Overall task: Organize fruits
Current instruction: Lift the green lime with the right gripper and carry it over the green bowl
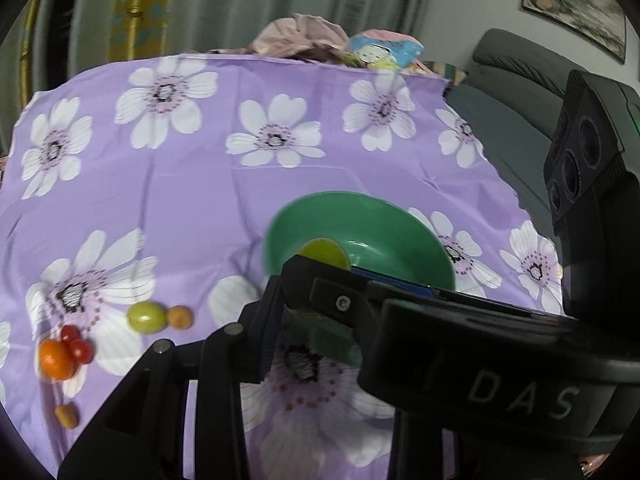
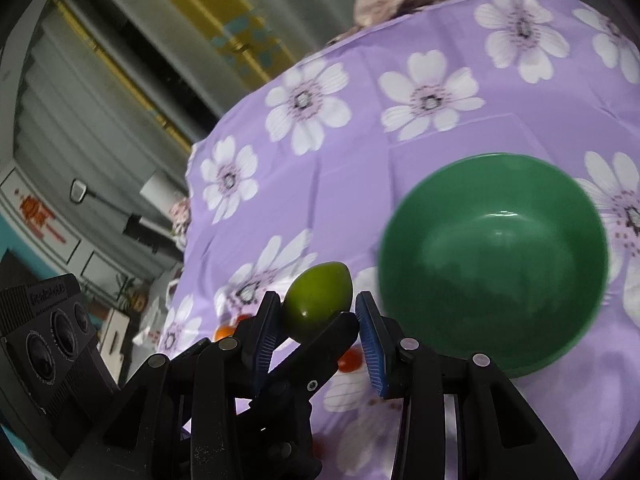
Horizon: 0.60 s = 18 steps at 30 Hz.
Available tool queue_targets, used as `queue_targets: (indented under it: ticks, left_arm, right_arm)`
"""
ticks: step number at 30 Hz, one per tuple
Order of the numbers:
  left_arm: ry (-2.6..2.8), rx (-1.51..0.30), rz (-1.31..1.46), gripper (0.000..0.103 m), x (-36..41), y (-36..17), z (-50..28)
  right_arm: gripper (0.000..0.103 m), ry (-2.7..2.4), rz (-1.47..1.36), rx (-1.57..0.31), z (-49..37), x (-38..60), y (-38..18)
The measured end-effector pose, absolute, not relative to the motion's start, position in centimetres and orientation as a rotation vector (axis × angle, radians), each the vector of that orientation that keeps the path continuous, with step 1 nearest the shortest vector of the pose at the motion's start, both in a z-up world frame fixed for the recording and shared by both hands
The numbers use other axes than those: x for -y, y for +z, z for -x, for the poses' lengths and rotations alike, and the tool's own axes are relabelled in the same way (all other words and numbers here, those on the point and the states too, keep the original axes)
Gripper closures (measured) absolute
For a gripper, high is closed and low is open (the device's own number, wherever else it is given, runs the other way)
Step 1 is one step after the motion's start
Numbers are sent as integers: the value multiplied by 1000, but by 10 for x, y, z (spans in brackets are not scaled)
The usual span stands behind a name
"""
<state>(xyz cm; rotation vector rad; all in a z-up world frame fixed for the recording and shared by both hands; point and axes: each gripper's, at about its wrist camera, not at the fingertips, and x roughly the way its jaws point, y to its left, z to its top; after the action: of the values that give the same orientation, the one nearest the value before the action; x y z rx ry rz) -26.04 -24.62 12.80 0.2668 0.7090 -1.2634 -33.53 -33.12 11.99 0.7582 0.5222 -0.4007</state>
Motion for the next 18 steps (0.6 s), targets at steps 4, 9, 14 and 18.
queue_targets:
  ticks: [4,9,14,18]
  left_arm:
    - [-1298,-722,-289,69,262,124,268]
    - [-1340,-756,-310,69,282,115,273]
    - [-1350,-797,-333,69,298,103,276]
    - [-1356,-825,-337,69,304,96,276]
  right_arm:
    - [62,-438,-790,-510,348,346,115]
    - [62,-482,-826,-511,356,361,107]
    - [62,-520,-868,-531,361,373,95]
    - [62,-540,-891,-550,363,380,87]
